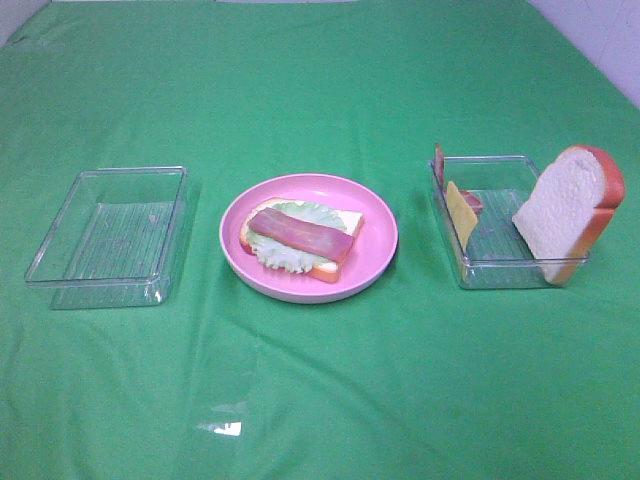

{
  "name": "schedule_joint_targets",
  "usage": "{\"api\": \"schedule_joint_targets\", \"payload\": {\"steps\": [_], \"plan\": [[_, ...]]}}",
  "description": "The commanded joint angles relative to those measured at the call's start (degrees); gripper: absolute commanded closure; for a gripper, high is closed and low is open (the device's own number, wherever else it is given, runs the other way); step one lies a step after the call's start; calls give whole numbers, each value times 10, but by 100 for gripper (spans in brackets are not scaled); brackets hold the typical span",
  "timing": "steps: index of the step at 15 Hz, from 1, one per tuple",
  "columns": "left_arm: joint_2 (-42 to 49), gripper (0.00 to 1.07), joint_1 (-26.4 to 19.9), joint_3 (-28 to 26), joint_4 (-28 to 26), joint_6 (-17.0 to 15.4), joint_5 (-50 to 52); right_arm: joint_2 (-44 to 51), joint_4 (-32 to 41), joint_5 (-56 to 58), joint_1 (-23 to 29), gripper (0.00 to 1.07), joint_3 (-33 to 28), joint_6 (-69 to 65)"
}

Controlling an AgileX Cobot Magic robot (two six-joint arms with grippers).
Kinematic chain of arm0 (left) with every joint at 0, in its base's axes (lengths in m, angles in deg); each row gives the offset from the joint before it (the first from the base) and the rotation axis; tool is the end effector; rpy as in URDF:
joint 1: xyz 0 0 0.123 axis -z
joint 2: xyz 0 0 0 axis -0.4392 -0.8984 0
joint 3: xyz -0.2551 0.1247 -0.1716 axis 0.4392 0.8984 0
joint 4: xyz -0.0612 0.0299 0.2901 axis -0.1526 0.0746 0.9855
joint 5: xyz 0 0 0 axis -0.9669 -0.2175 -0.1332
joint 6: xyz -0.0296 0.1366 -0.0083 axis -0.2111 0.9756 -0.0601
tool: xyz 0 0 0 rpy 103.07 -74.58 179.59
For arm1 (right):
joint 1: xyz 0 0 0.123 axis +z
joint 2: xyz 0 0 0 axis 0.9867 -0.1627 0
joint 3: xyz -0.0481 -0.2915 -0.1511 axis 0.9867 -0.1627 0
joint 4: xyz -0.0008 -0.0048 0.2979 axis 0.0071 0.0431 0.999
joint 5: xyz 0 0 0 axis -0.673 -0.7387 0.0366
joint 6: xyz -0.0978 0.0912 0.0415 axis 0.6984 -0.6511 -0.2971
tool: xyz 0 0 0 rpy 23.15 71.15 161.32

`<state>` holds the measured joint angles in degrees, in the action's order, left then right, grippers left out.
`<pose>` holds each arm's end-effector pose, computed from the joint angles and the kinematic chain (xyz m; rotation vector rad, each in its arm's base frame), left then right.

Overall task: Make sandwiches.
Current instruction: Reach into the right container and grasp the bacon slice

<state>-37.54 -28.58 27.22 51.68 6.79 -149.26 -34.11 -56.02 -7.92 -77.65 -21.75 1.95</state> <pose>0.0285 0.0012 0.2819 -0.0555 2.0389 0.0215 0.0333 0.0040 0.2610 0.0085 2.1267 0.0887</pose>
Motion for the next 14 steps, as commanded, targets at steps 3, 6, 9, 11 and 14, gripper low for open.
{"api": "schedule_joint_targets", "payload": {"steps": [3, 6, 9, 11, 14], "plan": [[9, 6, -1, 1, 0, 1, 4, -119, -10, -57, -2, 13, 60, 6], [9, 6, -1, 1, 0, 1, 4, -230, -10, -105, -2, 13, 99, 7], [9, 6, -1, 1, 0, 1, 4, -323, -10, -123, -2, 13, 137, 7], [9, 6, -1, 1, 0, 1, 4, -406, -10, -127, -2, 13, 183, 5], [9, 6, -1, 1, 0, 1, 4, -578, -1, -104, -2, 13, 315, 8]]}}
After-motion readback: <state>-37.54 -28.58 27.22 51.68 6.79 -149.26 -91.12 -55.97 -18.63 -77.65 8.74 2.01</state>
